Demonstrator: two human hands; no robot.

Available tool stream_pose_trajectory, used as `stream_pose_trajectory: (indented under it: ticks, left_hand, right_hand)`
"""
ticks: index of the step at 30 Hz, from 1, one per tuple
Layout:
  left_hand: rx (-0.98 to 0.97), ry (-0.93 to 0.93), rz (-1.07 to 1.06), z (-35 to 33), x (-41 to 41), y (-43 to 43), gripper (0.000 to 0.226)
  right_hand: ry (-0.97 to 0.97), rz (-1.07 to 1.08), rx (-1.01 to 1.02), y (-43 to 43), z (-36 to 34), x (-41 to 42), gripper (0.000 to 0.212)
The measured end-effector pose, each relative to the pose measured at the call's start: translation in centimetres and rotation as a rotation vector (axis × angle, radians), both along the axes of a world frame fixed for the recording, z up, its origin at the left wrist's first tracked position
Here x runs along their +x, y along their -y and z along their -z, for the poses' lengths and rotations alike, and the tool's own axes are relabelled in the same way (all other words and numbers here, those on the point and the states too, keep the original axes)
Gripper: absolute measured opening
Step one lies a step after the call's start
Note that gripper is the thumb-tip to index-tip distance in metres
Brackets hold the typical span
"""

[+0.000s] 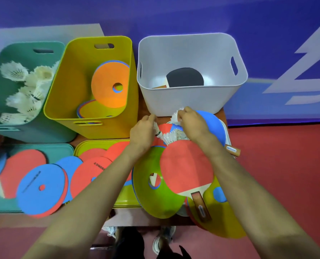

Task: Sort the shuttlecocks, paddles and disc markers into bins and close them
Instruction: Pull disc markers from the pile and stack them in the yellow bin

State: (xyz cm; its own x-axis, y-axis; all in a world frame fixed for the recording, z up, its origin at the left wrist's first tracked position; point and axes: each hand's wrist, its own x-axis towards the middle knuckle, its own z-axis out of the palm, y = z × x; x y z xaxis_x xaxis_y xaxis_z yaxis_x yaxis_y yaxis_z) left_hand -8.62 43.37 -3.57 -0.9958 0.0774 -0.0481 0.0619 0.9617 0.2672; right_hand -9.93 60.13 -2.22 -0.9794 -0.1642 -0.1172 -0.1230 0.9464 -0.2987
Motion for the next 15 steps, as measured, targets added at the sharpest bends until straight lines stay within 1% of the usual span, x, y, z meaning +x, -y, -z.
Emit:
stream_pose_trajectory:
  ticks: [2, 7, 10, 13, 15]
  left_hand:
    - [0.056, -0.105, 0.014, -1.2, 1.0, 0.1, 0.032]
    - [0.371, -0.289, 0.001, -5.1, 4.5, 1.8, 0.037]
    - [0.549, -0.411, 0.02, -7.4, 6.6, 3.6, 0.031]
    - [0.562, -0.531, 0.037, -9.1, 7.7, 6.1, 0.014]
    - [0.562, -0.59, 0.019, -10.1, 8.1, 8.3, 0.01]
  right_hand:
    - [-0.083, -0.007, -0.079, -0.2, -0.6, 0.6, 0.019]
    - [-0.332, -0.051, -0.321, 0.3, -3.1, 3.3, 0.011]
    - [-0.435, -0.077, -0.389, 1.9, -4.9, 4.7, 0.009]
    - [-0.53, -0.104, -0.443, 4.7, -7.1, 5.5, 0.016]
    - [-0.558, -0.14, -0.474, 7.2, -8.4, 5.6, 0.012]
